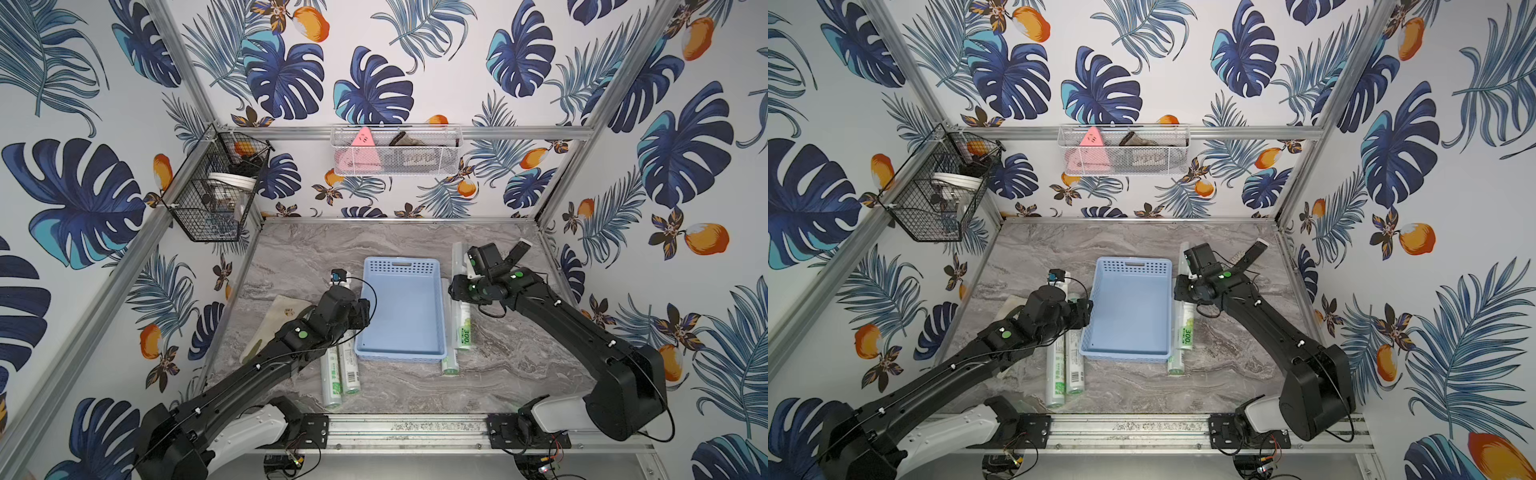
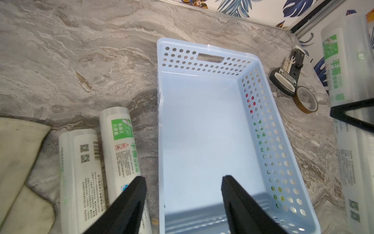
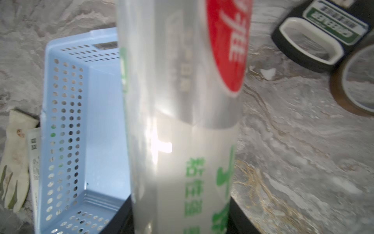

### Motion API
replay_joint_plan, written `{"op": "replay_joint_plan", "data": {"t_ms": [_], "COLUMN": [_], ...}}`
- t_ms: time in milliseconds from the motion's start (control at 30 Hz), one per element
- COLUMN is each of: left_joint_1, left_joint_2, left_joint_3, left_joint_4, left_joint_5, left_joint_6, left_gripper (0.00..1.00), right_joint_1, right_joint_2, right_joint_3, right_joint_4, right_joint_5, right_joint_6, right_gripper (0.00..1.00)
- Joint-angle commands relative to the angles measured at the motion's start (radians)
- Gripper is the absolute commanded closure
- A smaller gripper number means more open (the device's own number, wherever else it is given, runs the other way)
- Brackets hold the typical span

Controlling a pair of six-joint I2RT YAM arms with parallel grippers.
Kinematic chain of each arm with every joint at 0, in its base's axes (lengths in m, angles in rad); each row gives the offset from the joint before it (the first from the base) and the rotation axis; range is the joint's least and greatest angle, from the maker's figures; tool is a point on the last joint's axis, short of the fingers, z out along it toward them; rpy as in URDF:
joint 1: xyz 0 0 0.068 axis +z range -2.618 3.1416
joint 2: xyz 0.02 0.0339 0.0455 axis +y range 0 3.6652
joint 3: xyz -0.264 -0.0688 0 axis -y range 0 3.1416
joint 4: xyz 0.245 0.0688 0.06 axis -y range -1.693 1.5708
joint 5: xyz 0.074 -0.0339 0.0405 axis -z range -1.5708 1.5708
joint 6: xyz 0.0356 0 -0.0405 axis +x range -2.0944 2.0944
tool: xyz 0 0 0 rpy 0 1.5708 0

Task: Put the plastic wrap into the basket
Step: Place the plastic wrap in the basket.

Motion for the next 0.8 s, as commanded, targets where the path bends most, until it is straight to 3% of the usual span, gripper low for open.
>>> {"op": "replay_joint_plan", "data": {"t_ms": [0,300,767], "left_joint_1": [0.000,0.001,0.000], "left_joint_2": [-0.044,-0.058,-0.039], "left_joint_3": [-0.032,-0.090,-0.051], "left_joint_4": [0.053,0.182,0.144], "left_joint_5": [-0.094,-0.106,-0.146], "left_joint_6": [-0.028,-0.111,-0.108], "left_gripper": [0.25,0.03,0.01], "right_joint_1": [0.070,0.166,0.225], "right_joint_2": [0.054,0.211,0.452], "right_joint_3": [0.065,0.153,0.288], "right_joint_4": [0.037,0.018,-0.130], "right_joint_5": [0.028,0.119,0.224], "right_joint_6": [0.067,0.160,0.198], "right_gripper": [0.64,0.65,0.65]}}
